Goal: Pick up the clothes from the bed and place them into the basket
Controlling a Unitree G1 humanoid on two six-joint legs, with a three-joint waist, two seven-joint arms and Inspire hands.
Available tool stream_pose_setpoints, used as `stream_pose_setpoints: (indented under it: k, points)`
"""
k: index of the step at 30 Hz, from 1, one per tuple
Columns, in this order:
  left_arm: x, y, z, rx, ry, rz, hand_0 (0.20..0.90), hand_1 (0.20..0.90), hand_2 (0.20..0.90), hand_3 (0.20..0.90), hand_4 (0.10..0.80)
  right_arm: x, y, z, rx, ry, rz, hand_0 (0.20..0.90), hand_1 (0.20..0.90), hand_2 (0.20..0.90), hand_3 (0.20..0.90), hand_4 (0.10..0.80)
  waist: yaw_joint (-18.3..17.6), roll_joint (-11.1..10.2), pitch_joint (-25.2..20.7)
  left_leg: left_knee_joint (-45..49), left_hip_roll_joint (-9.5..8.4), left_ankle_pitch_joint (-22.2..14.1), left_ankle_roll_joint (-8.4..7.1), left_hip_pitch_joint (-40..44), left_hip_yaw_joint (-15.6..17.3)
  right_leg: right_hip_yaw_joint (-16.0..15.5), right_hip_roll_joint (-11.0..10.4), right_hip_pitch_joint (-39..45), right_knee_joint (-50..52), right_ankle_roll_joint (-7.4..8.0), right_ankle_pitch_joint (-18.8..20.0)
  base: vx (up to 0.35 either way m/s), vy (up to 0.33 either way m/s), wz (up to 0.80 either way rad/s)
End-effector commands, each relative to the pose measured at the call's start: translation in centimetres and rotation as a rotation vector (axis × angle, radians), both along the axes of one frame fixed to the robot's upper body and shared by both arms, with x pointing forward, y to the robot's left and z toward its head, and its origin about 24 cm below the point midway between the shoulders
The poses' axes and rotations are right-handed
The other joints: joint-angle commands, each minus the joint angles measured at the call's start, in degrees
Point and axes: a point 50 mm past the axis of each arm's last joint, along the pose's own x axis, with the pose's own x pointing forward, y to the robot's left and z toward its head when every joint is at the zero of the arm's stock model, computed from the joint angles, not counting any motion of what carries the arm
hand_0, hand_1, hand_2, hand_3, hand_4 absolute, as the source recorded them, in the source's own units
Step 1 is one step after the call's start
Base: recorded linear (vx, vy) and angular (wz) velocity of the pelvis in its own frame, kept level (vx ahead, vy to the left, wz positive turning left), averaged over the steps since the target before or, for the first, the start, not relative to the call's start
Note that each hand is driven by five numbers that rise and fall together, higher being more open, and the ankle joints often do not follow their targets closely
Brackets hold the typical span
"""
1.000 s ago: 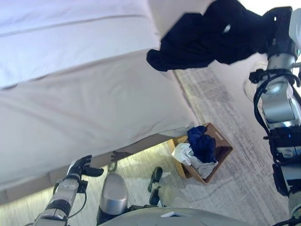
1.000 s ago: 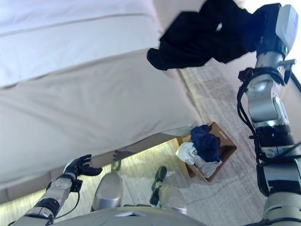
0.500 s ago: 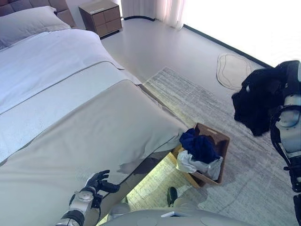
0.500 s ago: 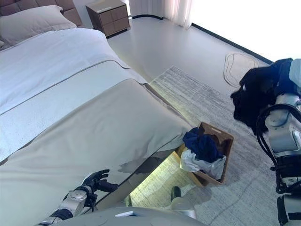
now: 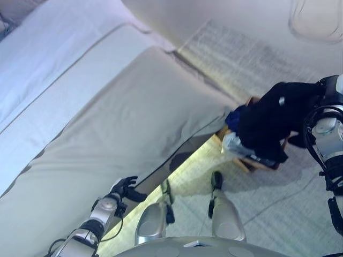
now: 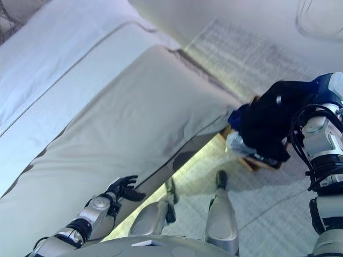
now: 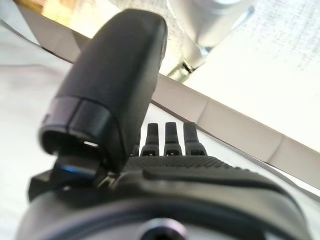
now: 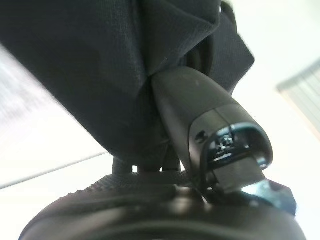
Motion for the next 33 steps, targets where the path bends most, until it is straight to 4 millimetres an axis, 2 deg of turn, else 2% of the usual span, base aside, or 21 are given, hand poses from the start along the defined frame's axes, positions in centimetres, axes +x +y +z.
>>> stream_pose_setpoints:
  k: [1, 2, 3, 4, 5, 6, 9, 12, 15, 16, 19, 23, 27, 28, 29, 30, 33]
  points:
    - [1.2, 1.1, 1.3, 0.032, -0.09, -0.001, 0.9, 0.9, 0.9, 0.9, 0.8, 0.6, 0.0, 7.1, -0.14, -0.223, -0.056, 0.3, 0.3, 0.3, 0.2, 0.1, -0.1, -2.56, -0.42, 5.48, -1.07, -4.1, -1.1, -3.58, -4.91, -4.13, 0.27, -0.37, 11.62, -3.65, -12.76, -0.114, -0.018, -0.04]
    - [1.5, 0.9, 1.6, 0.018, -0.11, -0.009, 0.9, 0.9, 0.9, 0.9, 0.8, 0.7, -0.3, 6.7, -0.132, -0.199, -0.078, 0.429, 0.429, 0.429, 0.351, 0.251, -0.16, -1.59, 0.51, 5.51, -1.09, -3.66, -1.23, -4.45, -4.69, -4.19, 0.07, -1.74, 12.65, -3.85, -13.09, -0.068, -0.007, -0.06]
    - [1.6, 0.7, 1.8, 0.01, -0.119, -0.014, 0.9, 0.9, 0.9, 0.9, 0.8, 0.8, -0.3, 6.6, -0.121, -0.193, -0.087, 0.533, 0.533, 0.533, 0.472, 0.372, -0.17, -1.04, 0.93, 5.5, -1.12, -3.44, -1.3, -4.9, -4.57, -4.19, -0.03, -2.46, 13.16, -3.95, -13.26, -0.08, 0.01, -0.05]
    - [1.7, 0.6, 1.9, 0.002, -0.127, -0.017, 0.9, 0.9, 0.9, 0.9, 0.8, 0.8, -0.4, 6.5, -0.116, -0.185, -0.102, 0.738, 0.738, 0.738, 0.711, 0.611, -0.18, -0.49, 1.28, 5.53, -1.16, -3.28, -1.38, -5.35, -4.38, -4.17, -0.15, -3.18, 13.65, -4.04, -13.45, -0.035, 0.011, -0.02]
    - [1.7, 0.6, 1.9, 0.002, -0.127, -0.017, 0.9, 0.9, 0.9, 0.9, 0.8, 0.8, -0.4, 6.5, -0.116, -0.185, -0.102, 0.738, 0.738, 0.738, 0.711, 0.611, -0.18, -0.5, 1.27, 5.54, -1.16, -3.28, -1.38, -5.38, -4.38, -4.17, -0.15, -3.21, 13.68, -4.05, -13.46, -0.038, 0.03, 0.0]
    - [1.8, 0.5, 2.0, -0.007, -0.134, -0.02, 0.9, 0.9, 0.9, 0.9, 0.8, 0.9, -0.6, 6.4, -0.107, -0.165, -0.121, 0.9, 0.9, 0.9, 0.9, 0.8, -0.21, 0.13, 1.68, 5.5, -1.26, -3.09, -1.44, -5.81, -4.21, -4.05, -0.2, -4.02, 14.2, -4.17, -13.62, -0.053, 0.044, -0.03]
    - [2.1, 0.6, 2.4, -0.02, -0.148, -0.024, 0.9, 0.9, 0.9, 0.9, 0.8, 0.7, -1.6, 5.1, -0.093, -0.086, -0.185, 0.9, 0.9, 0.9, 0.9, 0.8, -0.09, 1.25, 2.43, 4.86, -1.39, -2.62, -1.46, -6.56, -3.68, -3.9, -0.46, -5.69, 14.81, -4.32, -13.7, -0.063, 0.038, -0.08]
    - [2.3, 1.0, 2.7, -0.026, -0.153, -0.02, 0.9, 0.9, 0.9, 0.9, 0.8, 0.4, -2.3, 4.4, -0.077, -0.037, -0.22, 0.9, 0.9, 0.9, 0.9, 0.8, 0.0, 1.37, 2.69, 4.97, -1.59, -2.83, -1.39, -6.54, -3.57, -4.04, -0.64, -5.96, 14.83, -4.36, -13.63, -0.048, 0.023, 0.01]
    - [2.4, 1.3, 2.9, -0.025, -0.15, -0.018, 0.9, 0.9, 0.9, 0.9, 0.8, -0.2, -3.2, 3.1, -0.042, 0.026, -0.255, 0.9, 0.9, 0.9, 0.9, 0.8, 0.18, 1.18, 2.52, 4.83, -1.79, -2.96, -1.27, -6.3, -3.51, -4.2, -0.67, -5.62, 13.93, -4.26, -13.08, -0.042, 0.026, 0.06]
    - [2.4, 1.4, 2.8, -0.022, -0.142, -0.016, 0.9, 0.9, 0.9, 0.9, 0.8, -0.5, -3.6, 2.0, 0.001, 0.053, -0.271, 0.9, 0.9, 0.9, 0.9, 0.8, 0.28, 0.86, 2.31, 4.45, -1.81, -2.95, -1.23, -5.8, -3.44, -4.31, -0.58, -4.94, 12.81, -4.12, -12.51, -0.032, 0.03, 0.06]
    - [2.2, 1.7, 2.7, -0.016, -0.128, -0.006, 0.9, 0.9, 0.9, 0.9, 0.8, -0.8, -3.7, 0.6, 0.089, 0.047, -0.265, 0.9, 0.9, 0.9, 0.9, 0.8, 0.33, 0.11, 1.87, 3.68, -1.7, -2.96, -1.21, -4.84, -3.17, -4.43, -0.38, -3.58, 10.83, -3.83, -11.61, -0.019, 0.044, 0.08]
    - [1.2, 2.2, 1.9, 0.0, -0.083, 0.023, 0.9, 0.9, 0.9, 0.9, 0.8, -1.2, -2.6, -4.2, 0.396, -0.021, -0.208, 0.9, 0.9, 0.9, 0.9, 0.8, 0.04, -2.23, 0.56, 1.68, -1.4, -3.04, -1.25, -2.07, -2.35, -4.31, 0.24, 0.07, 6.25, -3.06, -9.49, 0.02, 0.06, 0.08]
    - [-0.2, 2.9, 0.8, 0.024, -0.014, 0.051, 0.9, 0.9, 0.9, 0.9, 0.8, -2.4, -0.1, -10.2, 0.642, -0.059, -0.147, 0.9, 0.9, 0.9, 0.9, 0.8, -0.34, -5.15, -1.7, -0.59, -1.42, -3.4, -1.15, 1.21, -1.63, -3.78, 0.53, 4.33, 1.19, -1.85, -7.02, 0.069, 0.071, 0.02]
    - [-0.2, 2.9, 0.8, 0.025, -0.012, 0.051, 0.9, 0.9, 0.9, 0.9, 0.8, -2.5, -0.1, -10.3, 0.648, -0.059, -0.145, 0.9, 0.9, 0.9, 0.9, 0.8, -0.33, -5.23, -1.75, -0.64, -1.42, -3.41, -1.14, 1.29, -1.61, -3.76, 0.54, 4.43, 1.08, -1.82, -6.96, 0.057, 0.042, 0.02]
    - [-0.8, 3.2, 0.4, 0.033, 0.008, 0.063, 0.9, 0.9, 0.9, 0.9, 0.8, -3.2, 0.8, -12.2, 0.696, -0.043, -0.135, 0.9, 0.9, 0.9, 0.9, 0.8, -0.49, -6.06, -2.56, -1.26, -1.49, -3.53, -1.03, 2.12, -1.53, -3.57, 0.7, 5.43, 0.07, -1.55, -6.47, 0.097, 0.066, 0.02]
    - [-1.6, 3.5, -0.2, 0.046, 0.041, 0.081, 0.9, 0.9, 0.9, 0.9, 0.8, -4.6, 1.9, -15.1, 0.762, -0.005, -0.139, 0.9, 0.9, 0.9, 0.9, 0.8, -0.7, -7.42, -3.97, -1.88, -1.51, -3.79, -0.85, 3.29, -1.32, -3.53, 0.76, 6.88, -1.03, -1.13, -5.92, 0.125, 0.093, 0.01]
    - [-3.8, 3.8, -1.5, 0.057, 0.114, 0.094, 0.9, 0.9, 0.9, 0.9, 0.8, -8.6, 3.3, -20.5, 0.855, 0.137, -0.186, 0.9, 0.9, 0.9, 0.9, 0.8, -0.69, -9.27, -7.19, -2.66, -1.52, -4.36, -0.55, 5.96, -0.94, -3.63, 0.79, 10.24, -3.12, -0.42, -5.17, 0.171, 0.117, -0.03]
